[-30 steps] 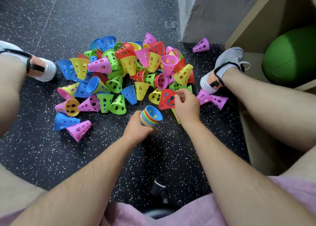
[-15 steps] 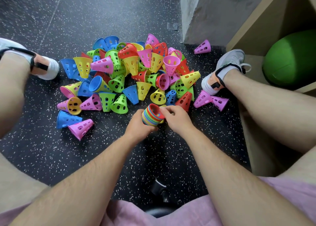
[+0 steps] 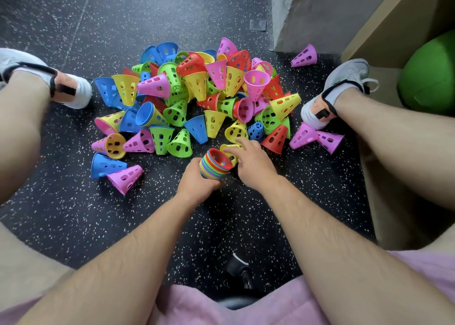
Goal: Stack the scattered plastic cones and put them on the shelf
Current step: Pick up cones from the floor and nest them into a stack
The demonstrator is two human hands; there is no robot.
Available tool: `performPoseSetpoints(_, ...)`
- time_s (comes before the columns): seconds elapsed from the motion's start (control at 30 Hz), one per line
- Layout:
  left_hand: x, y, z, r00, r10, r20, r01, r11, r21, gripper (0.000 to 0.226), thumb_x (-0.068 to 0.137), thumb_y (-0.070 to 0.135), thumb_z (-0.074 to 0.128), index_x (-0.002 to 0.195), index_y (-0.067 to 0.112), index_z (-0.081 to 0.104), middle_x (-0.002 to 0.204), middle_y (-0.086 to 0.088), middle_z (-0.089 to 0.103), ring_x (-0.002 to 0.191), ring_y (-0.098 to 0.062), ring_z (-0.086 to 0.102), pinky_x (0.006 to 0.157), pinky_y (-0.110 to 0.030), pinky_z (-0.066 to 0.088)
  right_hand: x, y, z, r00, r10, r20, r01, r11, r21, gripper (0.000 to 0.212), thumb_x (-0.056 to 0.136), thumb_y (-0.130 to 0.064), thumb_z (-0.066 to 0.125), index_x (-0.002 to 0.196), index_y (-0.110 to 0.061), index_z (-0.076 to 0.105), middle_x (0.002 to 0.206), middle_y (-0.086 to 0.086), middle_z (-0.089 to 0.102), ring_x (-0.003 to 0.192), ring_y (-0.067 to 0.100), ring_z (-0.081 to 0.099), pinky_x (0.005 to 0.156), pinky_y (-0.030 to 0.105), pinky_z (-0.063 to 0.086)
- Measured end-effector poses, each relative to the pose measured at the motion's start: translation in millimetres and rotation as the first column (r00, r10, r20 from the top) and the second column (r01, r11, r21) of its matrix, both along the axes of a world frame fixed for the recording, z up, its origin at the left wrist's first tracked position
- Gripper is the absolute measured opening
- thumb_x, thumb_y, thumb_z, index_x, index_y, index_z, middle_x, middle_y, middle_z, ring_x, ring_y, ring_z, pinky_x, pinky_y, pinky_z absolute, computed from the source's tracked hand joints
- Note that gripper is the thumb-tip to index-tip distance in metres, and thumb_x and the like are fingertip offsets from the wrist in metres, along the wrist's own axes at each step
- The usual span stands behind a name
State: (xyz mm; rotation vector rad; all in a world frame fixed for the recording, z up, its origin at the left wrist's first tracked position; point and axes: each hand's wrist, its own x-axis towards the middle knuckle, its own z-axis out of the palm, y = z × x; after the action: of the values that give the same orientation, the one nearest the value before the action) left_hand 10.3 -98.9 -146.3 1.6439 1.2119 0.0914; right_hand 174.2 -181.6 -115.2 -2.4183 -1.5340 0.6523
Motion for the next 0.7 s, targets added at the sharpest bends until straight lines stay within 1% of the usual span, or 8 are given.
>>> performPoseSetpoints(0.1, -5, 3, -1, 1.0, 0.009, -0.004, -0.009, 1.0, 0.006, 0.054, 0.069, 0.013, 0.084, 0.111, 0.021, 0.052, 0.1, -0.001, 0.066, 0.091, -0.018, 0.067, 0.08, -0.036, 0.055, -1, 11, -5, 0.993, 0.056, 0.107, -0.045, 0.994, -0.103, 0.063, 0.086, 0.004, 0.058, 0.139, -0.031, 0.056, 0.16, 0.0, 0.026, 0.143, 0.026, 0.025, 0.114, 0.043, 0.032)
performPoseSetpoints(0.17, -7, 4, -1, 1.0, 0.006, -0.004, -0.006, 1.0, 0.003, 0.055, 0.068, 0.012, 0.084, 0.112, 0.021, 0.052, 0.098, -0.001, 0.066, 0.09, -0.018, 0.067, 0.082, -0.038, 0.056, -2, 13, -9, 0.989, 0.042, 0.143, -0.029, 0.995, -0.093, 0.047, 0.089, 0.001, 0.06, 0.131, -0.021, 0.063, 0.158, 0.003, 0.03, 0.14, 0.027, 0.031, 0.111, 0.043, 0.037)
performPoseSetpoints(0.23, -8, 5, -1, 1.0, 0.009, -0.008, -0.009, 1.0, -0.006, 0.055, 0.068, 0.013, 0.083, 0.112, 0.022, 0.051, 0.098, 0.0, 0.066, 0.089, -0.017, 0.067, 0.083, -0.039, 0.056, -3, 12, -14, 0.987, 0.01, 0.161, -0.001, 0.998, -0.055, 0.026, 0.095, -0.006, 0.059, 0.119, -0.012, 0.068, 0.155, 0.003, 0.034, 0.134, 0.027, 0.037, 0.103, 0.044, 0.044)
performPoseSetpoints(0.3, -7, 4, -2, 1.0, 0.009, -0.008, -0.009, 1.0, -0.008, 0.055, 0.069, 0.013, 0.083, 0.113, 0.021, 0.051, 0.099, -0.001, 0.066, 0.09, -0.017, 0.066, 0.082, -0.038, 0.056, -2, 10, -15, 0.99, -0.046, 0.133, 0.049, 0.999, -0.019, 0.017, 0.097, -0.009, 0.057, 0.11, -0.009, 0.068, 0.151, 0.004, 0.038, 0.13, 0.027, 0.042, 0.096, 0.043, 0.047)
performPoseSetpoints(0.37, -7, 4, -1, 1.0, 0.007, -0.009, -0.007, 1.0, -0.007, 0.055, 0.07, 0.013, 0.084, 0.114, 0.021, 0.052, 0.1, -0.001, 0.066, 0.09, -0.017, 0.066, 0.081, -0.036, 0.055, 1, 7, -13, 0.992, -0.072, 0.108, 0.073, 0.997, -0.011, 0.02, 0.097, -0.007, 0.055, 0.113, -0.008, 0.067, 0.148, 0.003, 0.041, 0.128, 0.027, 0.044, 0.094, 0.043, 0.048)
performPoseSetpoints(0.47, -8, 3, -1, 1.0, 0.008, -0.012, -0.008, 1.0, -0.021, 0.054, 0.068, 0.014, 0.084, 0.112, 0.021, 0.052, 0.099, -0.002, 0.067, 0.091, -0.018, 0.067, 0.082, -0.038, 0.056, 3, 5, -7, 0.993, -0.035, 0.111, 0.043, 0.996, -0.076, 0.039, 0.089, 0.006, 0.056, 0.125, -0.008, 0.063, 0.154, 0.003, 0.033, 0.135, 0.026, 0.036, 0.099, 0.045, 0.047)
performPoseSetpoints(0.53, -9, 2, 1, 1.0, 0.009, -0.015, -0.009, 1.0, -0.023, 0.055, 0.066, 0.016, 0.083, 0.111, 0.021, 0.052, 0.099, -0.002, 0.067, 0.091, -0.019, 0.067, 0.083, -0.04, 0.057, 2, 4, -3, 0.993, -0.014, 0.12, 0.027, 0.994, -0.107, 0.046, 0.086, 0.009, 0.057, 0.129, -0.008, 0.06, 0.154, 0.004, 0.031, 0.135, 0.026, 0.034, 0.101, 0.044, 0.047)
performPoseSetpoints(0.7, -12, 1, 5, 1.0, 0.013, -0.001, -0.013, 0.999, -0.03, 0.056, 0.069, 0.012, 0.084, 0.114, 0.02, 0.051, 0.099, 0.001, 0.065, 0.088, -0.013, 0.065, 0.075, -0.028, 0.052, -4, 7, 0, 0.99, -0.112, 0.087, 0.114, 0.993, -0.022, 0.042, 0.086, 0.008, 0.056, 0.126, -0.004, 0.057, 0.141, 0.004, 0.04, 0.123, 0.026, 0.042, 0.097, 0.04, 0.048)
